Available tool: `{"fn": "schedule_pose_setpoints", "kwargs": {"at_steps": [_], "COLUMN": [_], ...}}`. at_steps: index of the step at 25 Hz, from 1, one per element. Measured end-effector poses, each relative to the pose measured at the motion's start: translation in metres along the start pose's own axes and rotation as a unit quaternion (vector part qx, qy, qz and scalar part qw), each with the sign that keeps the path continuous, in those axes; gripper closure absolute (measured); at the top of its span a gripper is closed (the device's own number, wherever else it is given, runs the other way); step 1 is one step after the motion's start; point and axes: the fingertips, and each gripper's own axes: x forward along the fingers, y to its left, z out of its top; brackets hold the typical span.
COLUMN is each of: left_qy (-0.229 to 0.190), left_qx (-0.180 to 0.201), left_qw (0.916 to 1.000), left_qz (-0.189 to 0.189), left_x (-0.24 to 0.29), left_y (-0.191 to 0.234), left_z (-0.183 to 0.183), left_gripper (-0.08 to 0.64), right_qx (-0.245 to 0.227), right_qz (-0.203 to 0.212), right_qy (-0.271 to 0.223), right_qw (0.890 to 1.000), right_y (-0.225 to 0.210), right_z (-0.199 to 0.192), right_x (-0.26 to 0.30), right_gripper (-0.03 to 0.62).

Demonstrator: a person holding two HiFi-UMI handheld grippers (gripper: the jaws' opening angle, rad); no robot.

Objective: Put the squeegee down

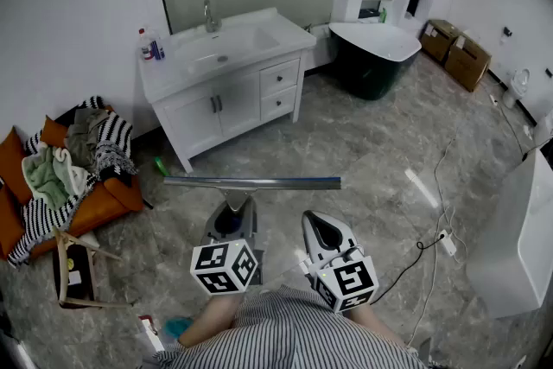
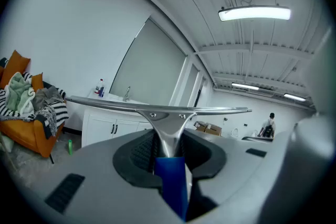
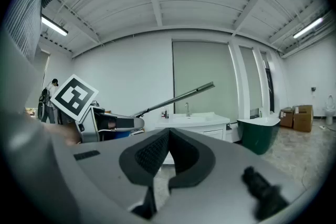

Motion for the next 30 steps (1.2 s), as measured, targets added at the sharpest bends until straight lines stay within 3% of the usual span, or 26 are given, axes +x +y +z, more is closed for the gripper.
{"fn": "schedule_pose_setpoints", "kwargs": {"at_steps": [12,19,30], "left_qy": [0.004,0.014,0.023], "left_qx": [0.030,0.017,0.049], "left_qw": [0.9992,0.9994,0.9983], "left_qz": [-0.027,-0.028,-0.020], "left_x": [0.007,0.009,0.020], "left_y": [-0.004,0.004,0.032], "left_z": [0.004,-0.001,0.008], "left_gripper": [0.445,0.445,0.445], "right_qx": [0.007,0.053,0.056], "right_qz": [0.004,0.000,0.004], "right_qy": [0.005,0.000,0.012], "right_qw": [1.000,0.999,0.998], "right_y": [0.001,-0.001,0.026], "right_z": [0.004,0.000,-0.010], "right_x": [0.007,0.011,0.033], "right_gripper": [0.577,0.577,0.577]}}
